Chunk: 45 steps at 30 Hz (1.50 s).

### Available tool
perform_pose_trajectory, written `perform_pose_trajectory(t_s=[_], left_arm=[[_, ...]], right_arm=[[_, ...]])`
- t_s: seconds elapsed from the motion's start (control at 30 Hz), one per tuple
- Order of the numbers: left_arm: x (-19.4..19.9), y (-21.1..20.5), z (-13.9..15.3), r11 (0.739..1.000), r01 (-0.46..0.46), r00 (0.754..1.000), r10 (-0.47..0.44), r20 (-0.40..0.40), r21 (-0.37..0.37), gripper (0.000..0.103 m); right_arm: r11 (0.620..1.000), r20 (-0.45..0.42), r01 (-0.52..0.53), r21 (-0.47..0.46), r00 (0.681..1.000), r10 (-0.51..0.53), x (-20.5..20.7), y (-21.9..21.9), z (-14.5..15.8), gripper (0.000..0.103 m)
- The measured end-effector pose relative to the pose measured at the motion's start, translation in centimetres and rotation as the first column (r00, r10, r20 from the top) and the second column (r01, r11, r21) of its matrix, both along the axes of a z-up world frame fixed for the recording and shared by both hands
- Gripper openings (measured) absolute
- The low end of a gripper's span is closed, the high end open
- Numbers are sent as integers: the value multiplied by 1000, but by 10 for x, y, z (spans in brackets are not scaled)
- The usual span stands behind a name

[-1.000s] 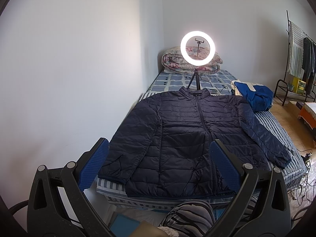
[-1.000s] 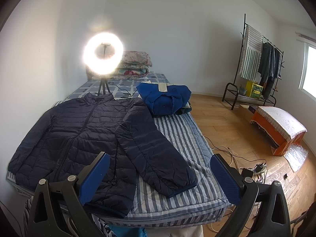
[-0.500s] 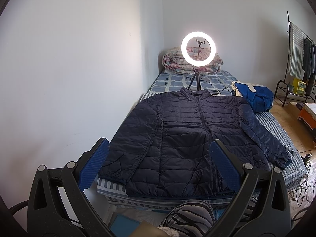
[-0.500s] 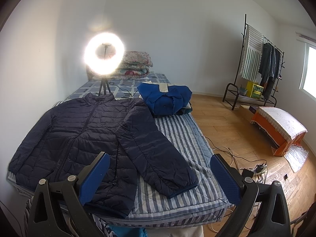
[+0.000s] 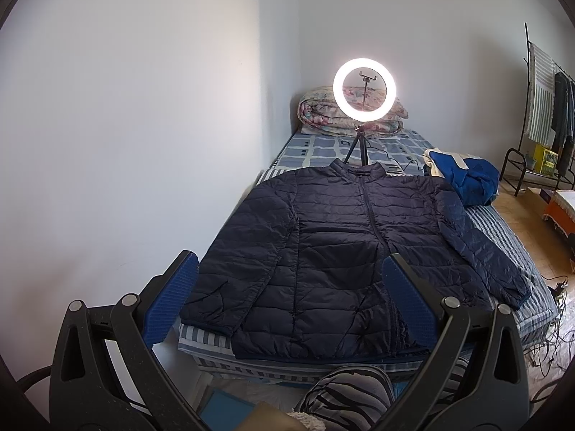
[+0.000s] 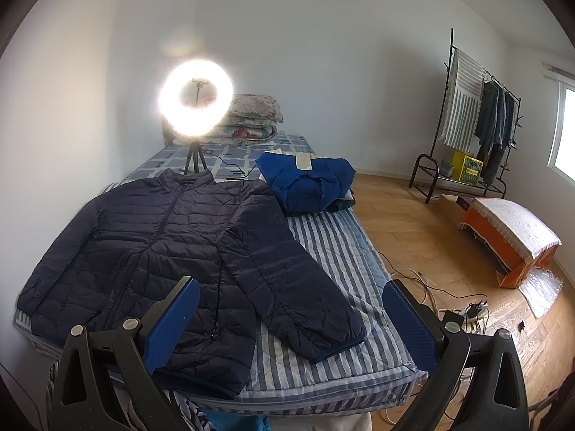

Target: Fold large clothes

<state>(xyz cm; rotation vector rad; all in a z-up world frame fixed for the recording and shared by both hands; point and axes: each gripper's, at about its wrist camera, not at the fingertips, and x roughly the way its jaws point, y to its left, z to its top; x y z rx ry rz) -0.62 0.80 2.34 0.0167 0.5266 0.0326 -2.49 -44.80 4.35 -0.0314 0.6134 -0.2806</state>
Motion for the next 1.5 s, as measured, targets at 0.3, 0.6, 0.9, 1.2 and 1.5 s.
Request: perform_pose_trajectory(t_s=[0.3,0.6,0.9,1.2,1.5], left_arm=[[-1,16,-8,1000,-27,1000,27,11,9,103],[-13,51,-28,997,-75,997,75,17,-17,103],[-37,80,-53,995,-101,995,102,16,-10,103],[-70,99,-70,992,-102,995,103,8,-78,99],[-87,113,-87,987,-129,991,125,-39,-97,99]], right_arm=[[999,8,-33,14,999,33,8,13,3,103],[987,94,-158,9,983,157,32,53,14,103],[911,115,-413,-6,905,411,69,131,15,100],[710,23,-703,-35,710,704,103,242,-6,89],[481,-129,-869,117,467,875,138,359,-60,67]])
